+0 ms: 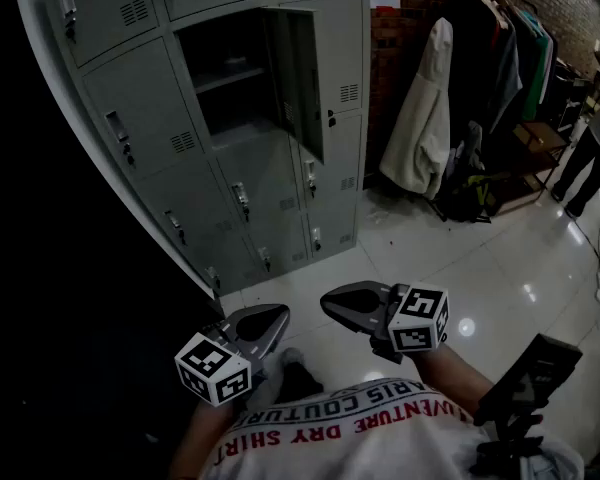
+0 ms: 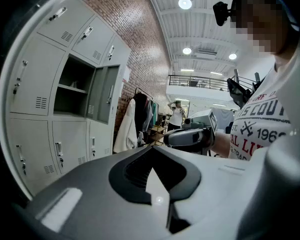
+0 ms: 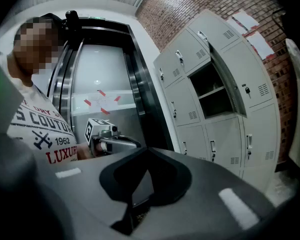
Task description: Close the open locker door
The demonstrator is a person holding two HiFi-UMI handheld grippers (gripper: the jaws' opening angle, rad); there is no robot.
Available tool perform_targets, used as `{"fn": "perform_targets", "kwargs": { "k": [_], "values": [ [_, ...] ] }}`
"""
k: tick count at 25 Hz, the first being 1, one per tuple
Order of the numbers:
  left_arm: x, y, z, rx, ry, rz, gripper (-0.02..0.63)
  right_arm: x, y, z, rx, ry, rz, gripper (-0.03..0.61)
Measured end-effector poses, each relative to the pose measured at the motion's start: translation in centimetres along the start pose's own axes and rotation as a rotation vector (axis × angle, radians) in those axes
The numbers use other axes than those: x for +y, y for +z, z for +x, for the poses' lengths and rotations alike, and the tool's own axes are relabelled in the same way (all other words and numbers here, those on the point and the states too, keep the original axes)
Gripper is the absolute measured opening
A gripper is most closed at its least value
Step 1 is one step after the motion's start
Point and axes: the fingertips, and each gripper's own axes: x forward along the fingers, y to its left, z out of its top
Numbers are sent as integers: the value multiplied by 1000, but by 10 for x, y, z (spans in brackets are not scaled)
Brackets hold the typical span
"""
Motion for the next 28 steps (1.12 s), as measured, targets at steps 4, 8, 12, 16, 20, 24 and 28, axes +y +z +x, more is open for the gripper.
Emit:
{"fn": "perform_targets", "kwargs": {
  "k": [4, 8, 12, 16, 20, 24, 28],
  "values": [
    [58, 8, 22, 10, -3, -27, 3, -44, 6, 37, 28, 7, 10, -14],
    [126, 36, 50, 21, -34, -5, 3, -103, 29, 79, 20, -6, 24, -14],
    [190, 64, 58, 16, -50, 19, 3, -154, 63, 115, -6, -48, 4, -14],
    [250, 80, 69, 14, -62, 5, 3, -193, 87, 152, -18, -79, -6, -14],
    [281, 84, 82, 26, -94, 4, 3, -217, 95, 175, -16, -95, 4, -14],
    [297, 91, 95, 20, -109, -9, 3, -237, 100, 172, -21, -117, 22, -12],
    [299, 100, 112, 15, -118, -4, 3, -257, 125, 154, -59, -152, -6, -12]
  ]
}}
